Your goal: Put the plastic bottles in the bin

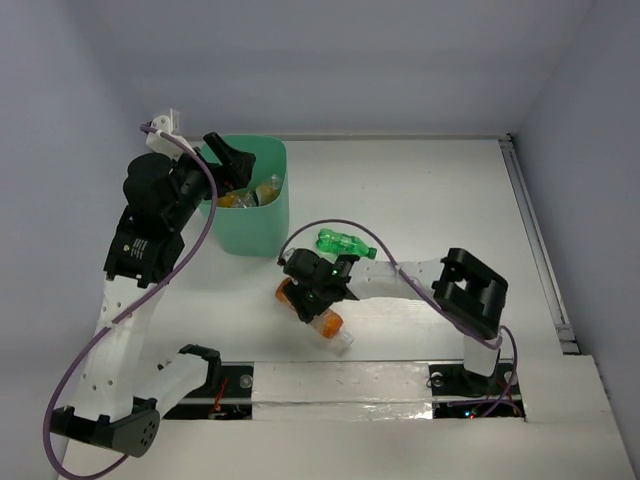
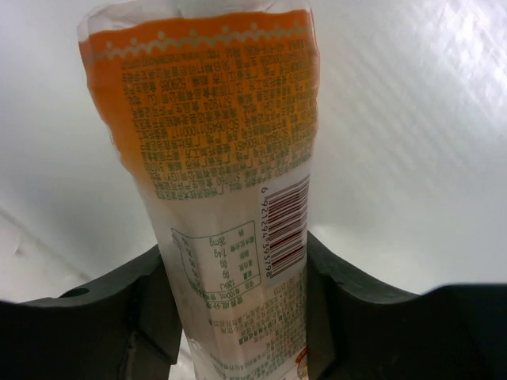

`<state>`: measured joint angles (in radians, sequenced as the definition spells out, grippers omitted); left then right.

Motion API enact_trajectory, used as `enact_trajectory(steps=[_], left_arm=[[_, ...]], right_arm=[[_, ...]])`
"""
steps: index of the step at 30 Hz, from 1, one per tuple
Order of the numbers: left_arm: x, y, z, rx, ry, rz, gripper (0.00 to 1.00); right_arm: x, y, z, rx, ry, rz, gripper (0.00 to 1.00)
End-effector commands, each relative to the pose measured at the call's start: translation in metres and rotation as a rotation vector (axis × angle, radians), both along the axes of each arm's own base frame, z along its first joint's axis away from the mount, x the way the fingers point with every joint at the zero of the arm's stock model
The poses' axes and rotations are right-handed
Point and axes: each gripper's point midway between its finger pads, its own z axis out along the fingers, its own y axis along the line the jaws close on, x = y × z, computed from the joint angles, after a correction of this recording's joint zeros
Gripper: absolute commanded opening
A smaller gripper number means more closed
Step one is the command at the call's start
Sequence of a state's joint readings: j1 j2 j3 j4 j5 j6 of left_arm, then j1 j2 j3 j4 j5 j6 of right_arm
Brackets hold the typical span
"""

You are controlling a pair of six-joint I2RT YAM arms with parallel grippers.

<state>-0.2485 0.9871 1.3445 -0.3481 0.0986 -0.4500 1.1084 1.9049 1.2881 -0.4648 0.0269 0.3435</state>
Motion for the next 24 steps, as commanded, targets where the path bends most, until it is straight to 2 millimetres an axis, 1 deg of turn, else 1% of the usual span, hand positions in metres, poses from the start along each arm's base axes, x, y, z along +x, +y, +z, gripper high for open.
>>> enact_trajectory(steps=[1, 2, 3, 4, 7, 8, 10, 11, 12, 13, 14, 15, 16, 17, 18, 19, 20, 21, 22, 23, 24], left_arm=[[-0.009, 0.0, -0.011, -0.006, 0.027, -0.01, 0.84], [-0.012, 0.001, -0.015, -0.004, 0.032, -0.007, 0.84], [-0.013, 0.003, -0.016, -0.003, 0.035, -0.003, 0.84], [-0.014, 0.003, -0.021, 0.0, 0.046, -0.003, 0.84], [-0.017, 0.006, -0.028, 0.014, 0.065, 0.007, 0.83], [-0.018, 0.007, -0.03, 0.017, 0.07, 0.013, 0.82], [-0.021, 0.011, -0.026, 0.011, 0.063, 0.029, 0.8], [-0.025, 0.015, -0.015, 0.003, 0.033, 0.052, 0.79], [-0.027, 0.018, -0.007, -0.008, 0.017, 0.064, 0.77], [-0.03, 0.02, 0.001, -0.014, -0.004, 0.073, 0.76], [-0.035, 0.025, 0.016, -0.024, -0.039, 0.091, 0.73], [-0.039, 0.026, 0.024, -0.029, -0.055, 0.094, 0.71], [-0.042, 0.03, 0.027, -0.026, -0.057, 0.109, 0.7], [-0.046, 0.037, 0.038, -0.03, -0.081, 0.146, 0.67], [-0.048, 0.039, 0.041, -0.033, -0.087, 0.154, 0.67], [-0.051, 0.041, 0.043, -0.042, -0.091, 0.159, 0.65], [-0.055, 0.043, 0.045, -0.049, -0.099, 0.167, 0.63], [-0.057, 0.043, 0.044, -0.055, -0.099, 0.169, 0.62], [-0.058, 0.043, 0.043, -0.063, -0.097, 0.168, 0.61], [-0.06, 0.04, 0.039, -0.073, -0.091, 0.152, 0.6], [-0.06, 0.038, 0.035, -0.077, -0.084, 0.141, 0.6]], right_arm=[[-0.006, 0.005, 0.044, 0.153, -0.02, -0.088, 0.46], [-0.007, 0.002, 0.055, 0.172, -0.023, -0.096, 0.43], [-0.014, -0.002, 0.066, 0.188, -0.021, -0.089, 0.43], [-0.016, -0.003, 0.103, 0.27, -0.047, -0.092, 0.43], [-0.017, -0.007, 0.168, 0.385, -0.103, -0.088, 0.43], [-0.011, -0.004, 0.219, 0.483, -0.168, -0.087, 0.43], [0.007, -0.009, 0.264, 0.534, -0.265, -0.121, 0.43], [0.016, -0.007, 0.281, 0.555, -0.295, -0.139, 0.43], [0.027, -0.004, 0.327, 0.638, -0.346, -0.159, 0.42], [0.037, -0.002, 0.345, 0.672, -0.367, -0.173, 0.42], [0.055, -0.005, 0.362, 0.708, -0.392, -0.21, 0.42], [0.069, 0.005, 0.393, 0.782, -0.424, -0.221, 0.42], [0.079, 0.007, 0.406, 0.816, -0.434, -0.249, 0.42], [0.095, 0.007, 0.417, 0.841, -0.452, -0.283, 0.42], [0.113, 0.023, 0.414, 0.853, -0.448, -0.302, 0.42], [0.12, 0.024, 0.445, 0.928, -0.474, -0.318, 0.42], [0.128, 0.03, 0.454, 0.973, -0.462, -0.349, 0.42], [0.141, 0.034, 0.463, 1.017, -0.474, -0.381, 0.43], [0.154, 0.048, 0.46, 1.038, -0.466, -0.404, 0.44], [0.162, 0.055, 0.459, 1.07, -0.448, -0.445, 0.46], [0.17, 0.062, 0.464, 1.112, -0.453, -0.47, 0.47]])
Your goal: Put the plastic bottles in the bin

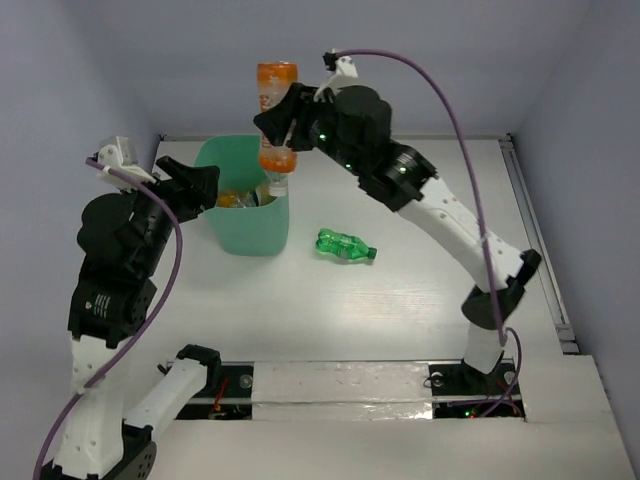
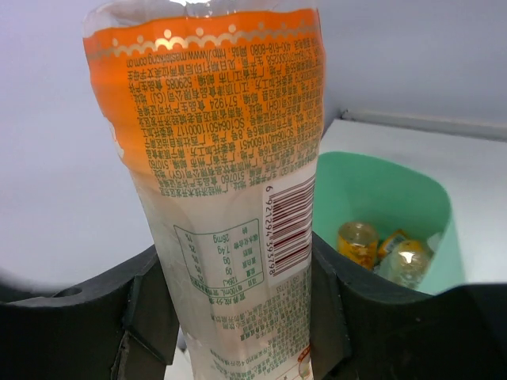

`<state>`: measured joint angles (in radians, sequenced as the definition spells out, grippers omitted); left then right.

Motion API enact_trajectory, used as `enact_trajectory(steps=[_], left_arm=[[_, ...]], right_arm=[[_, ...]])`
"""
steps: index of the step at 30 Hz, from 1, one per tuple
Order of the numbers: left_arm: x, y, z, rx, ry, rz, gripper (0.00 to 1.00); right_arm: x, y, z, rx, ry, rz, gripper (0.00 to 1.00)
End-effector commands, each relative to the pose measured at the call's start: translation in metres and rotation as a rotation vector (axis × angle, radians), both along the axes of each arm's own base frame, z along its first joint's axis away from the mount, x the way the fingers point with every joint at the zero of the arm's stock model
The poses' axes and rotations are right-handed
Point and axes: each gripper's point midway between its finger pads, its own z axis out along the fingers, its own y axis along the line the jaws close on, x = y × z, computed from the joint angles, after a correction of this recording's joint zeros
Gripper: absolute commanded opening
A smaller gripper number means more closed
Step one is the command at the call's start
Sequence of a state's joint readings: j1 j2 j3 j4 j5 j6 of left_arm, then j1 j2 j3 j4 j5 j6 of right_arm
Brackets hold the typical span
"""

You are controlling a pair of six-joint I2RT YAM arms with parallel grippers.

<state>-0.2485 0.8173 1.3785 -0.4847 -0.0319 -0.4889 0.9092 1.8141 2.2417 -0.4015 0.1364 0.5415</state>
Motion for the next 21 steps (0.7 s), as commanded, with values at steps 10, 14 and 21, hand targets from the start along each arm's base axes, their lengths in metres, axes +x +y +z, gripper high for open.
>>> enact_trajectory(steps=[10, 14, 21], left_arm=[[-0.018, -0.02, -0.023, -0.099, 0.025, -0.112, 0.56], [-0.019, -0.03, -0.03, -0.109, 0.046, -0.161, 0.56], [-0.014, -0.054, -0.042, -0.14, 0.075, -0.265, 0.54]], right_arm=[[0.073, 0.082, -0.04, 0.198, 0.073, -0.083, 0.63], [0.071, 0.071, -0.039, 0.146, 0.037, -0.101, 0.82], [0.057, 0.025, -0.019, 0.137, -0.002, -0.152, 0.89]])
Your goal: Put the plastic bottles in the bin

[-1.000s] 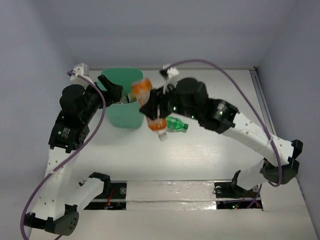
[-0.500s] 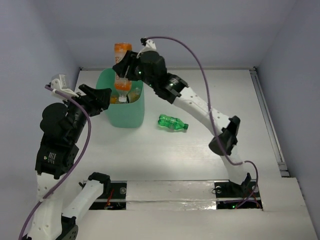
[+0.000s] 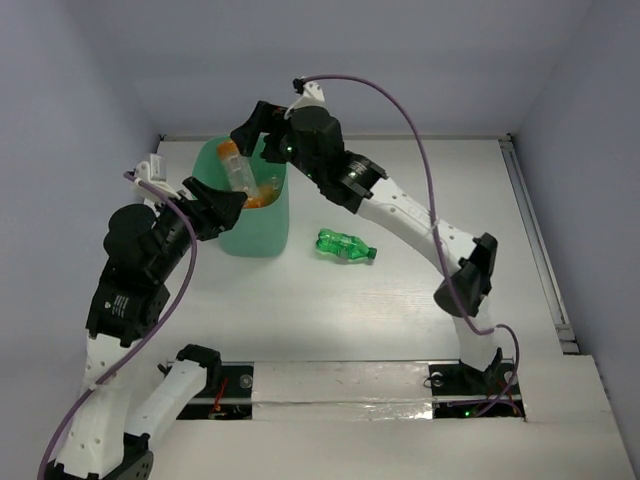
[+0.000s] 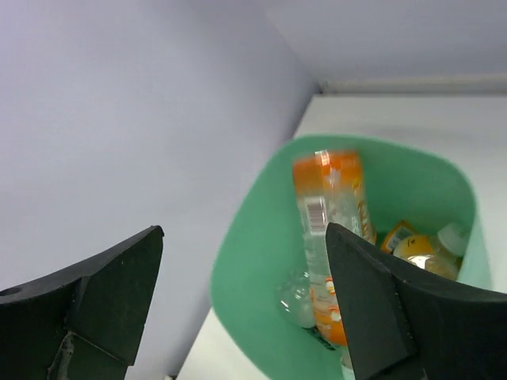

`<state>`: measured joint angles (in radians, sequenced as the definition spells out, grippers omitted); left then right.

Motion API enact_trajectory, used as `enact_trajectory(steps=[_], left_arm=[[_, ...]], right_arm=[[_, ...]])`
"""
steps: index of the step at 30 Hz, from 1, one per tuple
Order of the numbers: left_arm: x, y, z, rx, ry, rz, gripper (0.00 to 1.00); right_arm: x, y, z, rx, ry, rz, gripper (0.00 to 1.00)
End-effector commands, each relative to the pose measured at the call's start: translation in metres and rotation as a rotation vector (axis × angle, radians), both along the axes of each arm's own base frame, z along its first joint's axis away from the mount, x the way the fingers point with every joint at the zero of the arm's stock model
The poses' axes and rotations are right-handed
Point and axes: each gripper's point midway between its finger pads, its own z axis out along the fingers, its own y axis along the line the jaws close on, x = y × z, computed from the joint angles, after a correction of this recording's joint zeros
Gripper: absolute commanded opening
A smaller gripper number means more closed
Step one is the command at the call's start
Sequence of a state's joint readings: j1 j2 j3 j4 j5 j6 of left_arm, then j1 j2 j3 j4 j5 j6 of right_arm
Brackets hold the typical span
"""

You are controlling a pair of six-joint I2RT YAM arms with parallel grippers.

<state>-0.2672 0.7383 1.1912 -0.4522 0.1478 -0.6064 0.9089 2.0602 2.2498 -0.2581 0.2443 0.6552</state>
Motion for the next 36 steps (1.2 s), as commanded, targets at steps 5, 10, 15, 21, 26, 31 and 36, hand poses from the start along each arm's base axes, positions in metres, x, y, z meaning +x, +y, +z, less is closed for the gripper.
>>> enact_trajectory(steps=[5, 10, 15, 21, 26, 31, 36], left_arm=[[0.011, -0.056, -0.009, -0.009, 0.019, -0.146, 0.49], [0.003, -0.13, -0.05, 0.04, 0.14, -0.241, 0.26], [0.012, -0.186, -0.118, 0.055, 0.295, -0.223, 0.0], [0.031, -0.222, -0.172, -0.044, 0.441, -0.136, 0.12], [0.048, -0.226, -0.212, -0.051, 0.529, 0.015, 0.81], [0.059, -0.228, -0.244, -0.086, 0.615, 0.146, 0.92], [0.077, -0.229, -0.274, -0.016, 0.644, 0.266, 0.94]], right_arm=[[-0.034, -0.118, 0.106, 0.101, -0.201, -0.158, 0.54], [-0.058, -0.188, 0.012, -0.062, -0.098, -0.193, 0.01], [-0.115, -0.247, -0.079, -0.172, 0.05, -0.191, 0.01], [-0.188, -0.302, -0.149, -0.13, 0.229, -0.178, 0.08], [-0.222, -0.322, -0.159, -0.066, 0.258, -0.143, 0.56], [-0.248, -0.312, -0.165, -0.093, 0.289, 0.008, 0.72], [-0.267, -0.307, -0.162, -0.139, 0.256, 0.127, 0.74]])
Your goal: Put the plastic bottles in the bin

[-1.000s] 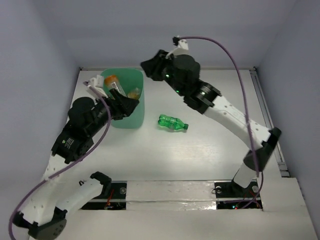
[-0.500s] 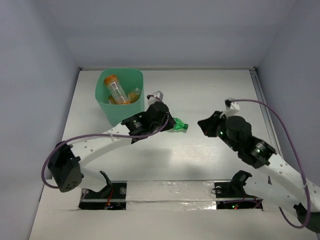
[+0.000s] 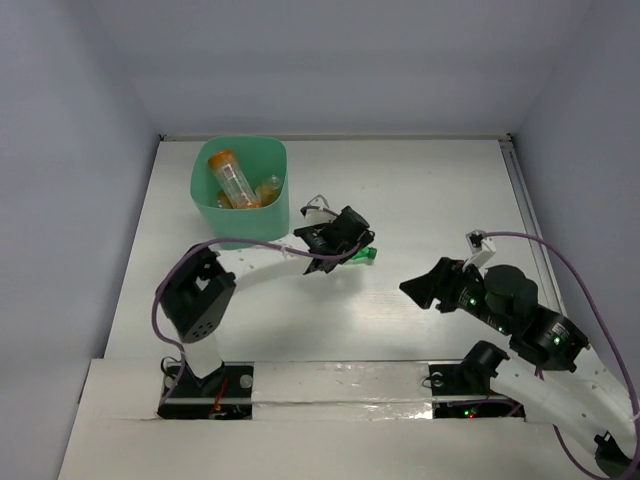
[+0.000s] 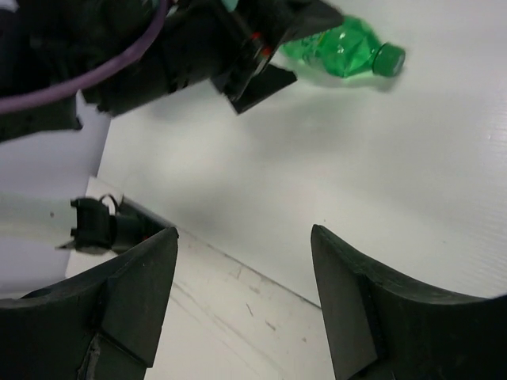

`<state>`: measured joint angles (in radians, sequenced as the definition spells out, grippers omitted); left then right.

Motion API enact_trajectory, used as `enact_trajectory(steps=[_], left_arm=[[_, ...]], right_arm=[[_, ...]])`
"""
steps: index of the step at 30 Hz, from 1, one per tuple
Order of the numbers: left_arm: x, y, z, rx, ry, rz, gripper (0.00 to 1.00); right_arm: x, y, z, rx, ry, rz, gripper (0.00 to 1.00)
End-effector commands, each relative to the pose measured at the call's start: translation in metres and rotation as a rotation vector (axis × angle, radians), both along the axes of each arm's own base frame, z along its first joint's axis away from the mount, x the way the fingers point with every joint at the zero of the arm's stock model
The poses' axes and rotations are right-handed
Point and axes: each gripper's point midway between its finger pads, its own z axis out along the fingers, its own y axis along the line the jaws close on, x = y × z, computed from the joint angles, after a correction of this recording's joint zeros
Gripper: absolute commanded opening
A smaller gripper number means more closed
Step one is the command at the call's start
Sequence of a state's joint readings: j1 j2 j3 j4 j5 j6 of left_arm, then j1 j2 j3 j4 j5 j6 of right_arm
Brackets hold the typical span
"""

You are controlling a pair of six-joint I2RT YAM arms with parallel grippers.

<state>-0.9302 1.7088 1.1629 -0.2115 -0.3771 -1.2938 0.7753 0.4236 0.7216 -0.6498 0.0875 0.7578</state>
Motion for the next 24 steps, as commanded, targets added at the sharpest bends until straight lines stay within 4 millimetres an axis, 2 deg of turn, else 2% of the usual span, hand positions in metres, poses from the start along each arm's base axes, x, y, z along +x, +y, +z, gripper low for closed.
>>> enact_trajectory(steps=[1, 2, 4, 6, 8, 14, 16, 17, 18, 20, 22, 23, 24], left_arm=[[0.022, -0.003, 0.013, -0.001, -0.039, 0.136, 0.94], [0.028, 0.002, -0.001, 0.043, -0.024, 0.156, 0.94], [0.042, 0.002, -0.003, 0.046, -0.017, 0.182, 0.94], [0.049, 0.003, -0.02, 0.051, 0.023, 0.193, 0.91], [0.049, 0.0, -0.033, 0.06, 0.043, 0.189, 0.84], [0.038, 0.005, -0.063, 0.126, 0.107, 0.152, 0.74], [0.033, 0.004, -0.073, 0.141, 0.12, 0.105, 0.61], [0.032, 0.003, -0.073, 0.143, 0.119, 0.087, 0.61], [0.034, 0.0, -0.071, 0.146, 0.113, 0.072, 0.52], [0.026, -0.014, -0.06, 0.177, 0.069, -0.009, 0.47], [0.029, -0.032, -0.033, 0.172, 0.001, -0.068, 0.45], [0.029, -0.036, -0.011, 0.188, -0.048, -0.114, 0.42], [0.028, -0.05, 0.016, 0.163, -0.098, -0.144, 0.42]], right_arm=[[-0.023, 0.007, 0.007, -0.011, -0.024, 0.15, 0.74], [-0.025, 0.007, 0.007, -0.027, -0.04, 0.171, 0.74], [-0.031, 0.008, 0.006, -0.04, -0.04, 0.207, 0.74], [-0.034, 0.009, 0.003, -0.055, -0.042, 0.235, 0.74], [-0.039, 0.011, 0.004, -0.046, -0.044, 0.263, 0.74], [-0.037, 0.011, 0.008, -0.053, -0.061, 0.268, 0.74], [-0.035, 0.013, 0.01, -0.058, -0.061, 0.27, 0.74], [-0.034, 0.014, 0.012, -0.059, -0.062, 0.268, 0.74], [-0.032, 0.015, 0.015, -0.055, -0.068, 0.267, 0.74], [-0.027, 0.017, 0.02, -0.049, -0.071, 0.247, 0.74], [-0.022, 0.016, 0.027, -0.043, -0.082, 0.218, 0.74], [-0.02, 0.015, 0.029, -0.041, -0.082, 0.205, 0.74], [-0.019, 0.014, 0.031, -0.04, -0.081, 0.193, 0.74]])
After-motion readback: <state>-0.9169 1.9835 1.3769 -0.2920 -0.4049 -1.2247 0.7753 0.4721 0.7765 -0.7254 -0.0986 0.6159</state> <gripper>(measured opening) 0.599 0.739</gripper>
